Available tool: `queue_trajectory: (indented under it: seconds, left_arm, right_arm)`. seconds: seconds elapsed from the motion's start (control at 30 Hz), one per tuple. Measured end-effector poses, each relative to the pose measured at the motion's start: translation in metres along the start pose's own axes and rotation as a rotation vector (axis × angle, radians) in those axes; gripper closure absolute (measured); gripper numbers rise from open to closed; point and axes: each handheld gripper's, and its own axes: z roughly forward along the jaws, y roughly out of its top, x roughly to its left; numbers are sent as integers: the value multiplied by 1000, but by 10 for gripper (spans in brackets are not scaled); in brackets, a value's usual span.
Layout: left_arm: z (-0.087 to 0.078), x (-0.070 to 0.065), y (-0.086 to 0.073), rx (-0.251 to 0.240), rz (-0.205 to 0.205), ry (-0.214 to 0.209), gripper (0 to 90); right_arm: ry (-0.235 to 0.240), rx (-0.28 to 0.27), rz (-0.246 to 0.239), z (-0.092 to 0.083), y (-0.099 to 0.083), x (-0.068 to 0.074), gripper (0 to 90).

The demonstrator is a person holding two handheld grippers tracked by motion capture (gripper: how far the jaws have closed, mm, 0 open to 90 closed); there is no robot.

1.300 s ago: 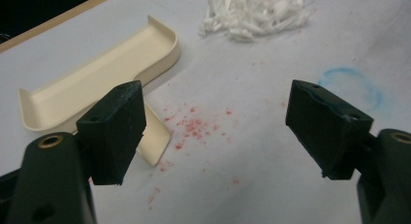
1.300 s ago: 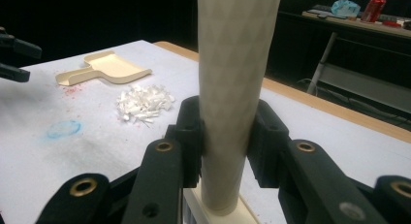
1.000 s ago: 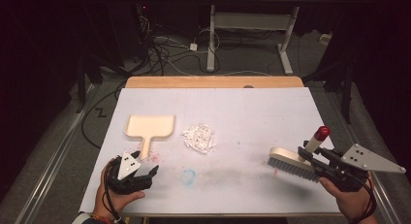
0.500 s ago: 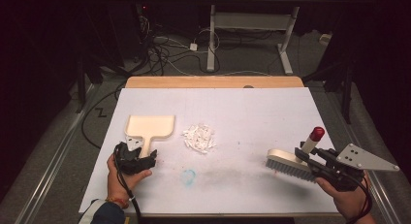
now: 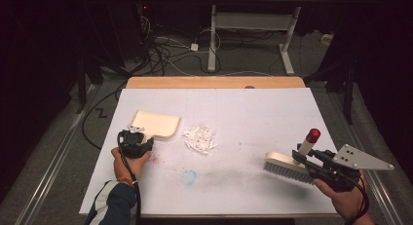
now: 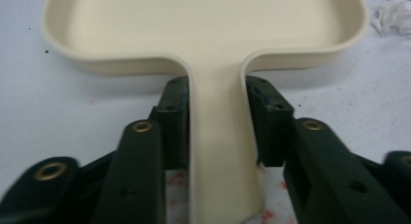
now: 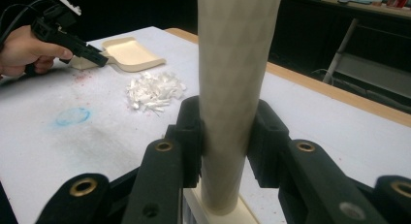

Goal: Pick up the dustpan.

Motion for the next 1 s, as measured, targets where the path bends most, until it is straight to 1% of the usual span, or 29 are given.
queue_trajectory:
  seconds: [0.07, 0.17, 0.2, 0.23, 0.27, 0.3, 0.37, 0.43, 0.47, 0.53, 0.63, 0.7, 0.8, 0.9, 0.97, 1.0]
  left_arm:
    - [0, -1, 1, 7, 13, 9, 634]
    - [0, -1, 2, 9, 16, 11, 636]
    - [-2, -1, 3, 15, 29, 20, 637]
    - [-4, -1, 4, 13, 34, 25, 637]
    - [-6, 1, 4, 3, 30, 17, 637]
    - [-9, 3, 4, 3, 31, 14, 638]
    - [-15, 7, 5, -2, 34, 21, 639]
    - [-21, 12, 5, -16, 24, 10, 639]
    - [-25, 14, 5, -21, 26, 10, 639]
    - [-32, 16, 5, -30, 34, 14, 639]
    - [-42, 17, 4, -43, 43, 17, 640]
    - [-48, 17, 3, -46, 50, 15, 640]
    - [-55, 14, 1, -38, 82, 17, 640]
    - [-62, 11, -1, -34, 108, 6, 640]
    - [-64, 10, -2, -34, 113, 2, 640]
    - [-69, 8, -3, -34, 131, -6, 640]
  right_arm:
    - [3, -6, -6, 0, 0, 0, 709]
    - [1, -1, -3, -1, 0, 1, 709]
    - [0, 1, -5, 0, 0, 1, 709]
    - [-1, 2, -5, 0, -1, 2, 709]
    - [-1, 3, -7, 0, -1, 2, 709]
    - [-1, 2, -7, 0, 0, 2, 709]
    - [-4, 3, -12, 0, 0, 2, 709]
    - [-6, 2, -10, -1, 1, 3, 709]
    - [-9, -3, -13, -1, 1, 2, 709]
    - [-28, -8, -11, -1, 1, 1, 710]
    - [-29, -9, -2, -2, 0, -1, 709]
    - [-34, -11, -4, -3, 0, -1, 710]
    - [-41, -13, -4, -4, 0, -1, 709]
    - [-44, -15, 5, -5, 0, -1, 710]
    - [-44, -17, 5, -5, 0, -1, 710]
    - [-47, -17, 1, -5, 1, -1, 710]
